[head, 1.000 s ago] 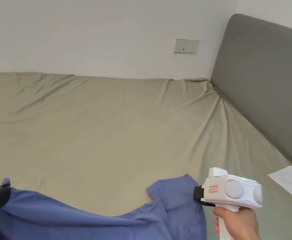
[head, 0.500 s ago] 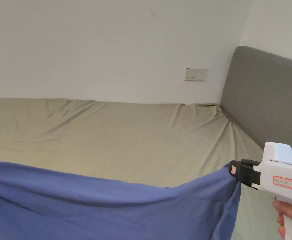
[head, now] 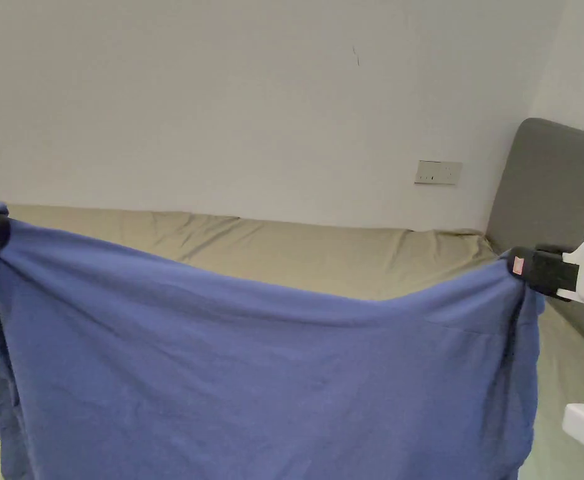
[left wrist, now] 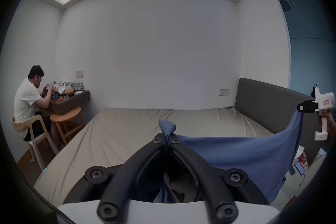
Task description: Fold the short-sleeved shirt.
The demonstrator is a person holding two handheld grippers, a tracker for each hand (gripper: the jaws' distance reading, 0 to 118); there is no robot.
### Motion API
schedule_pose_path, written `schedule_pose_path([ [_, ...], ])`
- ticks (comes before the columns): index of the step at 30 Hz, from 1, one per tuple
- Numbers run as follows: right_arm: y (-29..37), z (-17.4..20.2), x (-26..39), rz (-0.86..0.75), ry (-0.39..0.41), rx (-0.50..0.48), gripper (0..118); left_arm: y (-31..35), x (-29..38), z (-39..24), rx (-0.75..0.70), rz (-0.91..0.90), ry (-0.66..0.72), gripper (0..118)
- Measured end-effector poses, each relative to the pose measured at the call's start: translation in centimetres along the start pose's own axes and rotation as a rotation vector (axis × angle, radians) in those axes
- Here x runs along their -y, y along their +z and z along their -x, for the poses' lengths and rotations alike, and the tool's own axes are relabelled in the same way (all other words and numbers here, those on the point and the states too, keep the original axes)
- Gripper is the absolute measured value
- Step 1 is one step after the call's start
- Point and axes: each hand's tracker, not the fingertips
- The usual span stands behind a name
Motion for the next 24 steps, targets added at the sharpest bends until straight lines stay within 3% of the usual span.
schedule_pose_path([
  [11,-7.8,0.7,-10.0,-0.073,0.09,0.086,1,-8.7,-7.2,-0.2,-0.072,-0.017,-0.085,1],
  [14,-10.5,1.2,-13.0,-0.101,0.147,0.126,1,-11.3,-8.7,-0.2,-0.092,-0.022,-0.086,1],
  [20,-16.0,1.3,-17.8,-0.136,0.147,0.174,1,-16.8,-10.9,-0.3,-0.121,-0.034,-0.111,1],
  [24,-19.4,2.1,-20.3,-0.167,0.221,0.231,1,-20.1,-12.0,0.0,-0.132,-0.035,-0.086,1],
])
